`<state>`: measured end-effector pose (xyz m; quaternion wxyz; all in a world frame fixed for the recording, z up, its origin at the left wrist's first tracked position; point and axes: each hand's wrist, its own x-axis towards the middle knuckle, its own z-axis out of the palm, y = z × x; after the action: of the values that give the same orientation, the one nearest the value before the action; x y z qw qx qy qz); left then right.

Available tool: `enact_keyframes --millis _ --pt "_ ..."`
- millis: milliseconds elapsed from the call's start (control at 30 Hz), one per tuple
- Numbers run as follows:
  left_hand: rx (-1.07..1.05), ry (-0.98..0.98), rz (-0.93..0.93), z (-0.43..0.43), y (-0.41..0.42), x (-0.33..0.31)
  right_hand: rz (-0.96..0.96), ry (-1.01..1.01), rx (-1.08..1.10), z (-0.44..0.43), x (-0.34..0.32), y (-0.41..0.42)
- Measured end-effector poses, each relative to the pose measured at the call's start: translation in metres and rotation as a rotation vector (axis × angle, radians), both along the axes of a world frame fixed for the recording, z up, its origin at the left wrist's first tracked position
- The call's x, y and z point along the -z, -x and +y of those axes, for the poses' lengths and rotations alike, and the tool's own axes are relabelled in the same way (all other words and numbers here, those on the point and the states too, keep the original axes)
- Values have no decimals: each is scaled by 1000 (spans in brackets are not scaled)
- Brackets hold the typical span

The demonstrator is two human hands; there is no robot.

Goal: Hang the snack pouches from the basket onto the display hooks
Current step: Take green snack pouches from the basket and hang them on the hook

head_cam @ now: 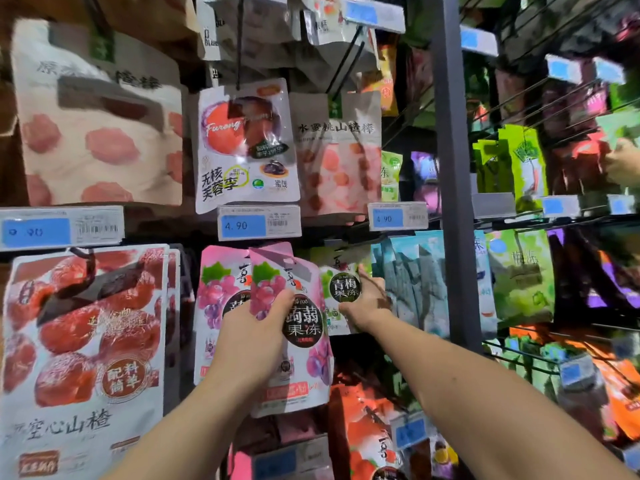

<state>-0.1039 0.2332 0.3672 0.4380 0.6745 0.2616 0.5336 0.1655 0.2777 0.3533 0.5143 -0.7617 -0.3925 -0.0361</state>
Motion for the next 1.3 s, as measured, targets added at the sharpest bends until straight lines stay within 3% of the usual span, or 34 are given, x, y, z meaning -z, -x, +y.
enact_keyframes --millis 467,700,767,867,967,1300 --pt "93 57 49 18 -2 12 -76 190 104 36 -3 -1" --pt "120 128 -15 -9 5 13 -42 -155 -57 -37 1 48" --pt "108 148 -41 -15 10 12 65 -272 -134 -60 -2 69" --pt "126 139 -79 -22 15 9 265 -337 -438 -89 -8 99" --pt "105 122 -90 -24 21 5 177 -229 -556 -109 -9 123" --pt "4 28 -88 -12 48 -8 -104 -327 -394 -123 -27 165"
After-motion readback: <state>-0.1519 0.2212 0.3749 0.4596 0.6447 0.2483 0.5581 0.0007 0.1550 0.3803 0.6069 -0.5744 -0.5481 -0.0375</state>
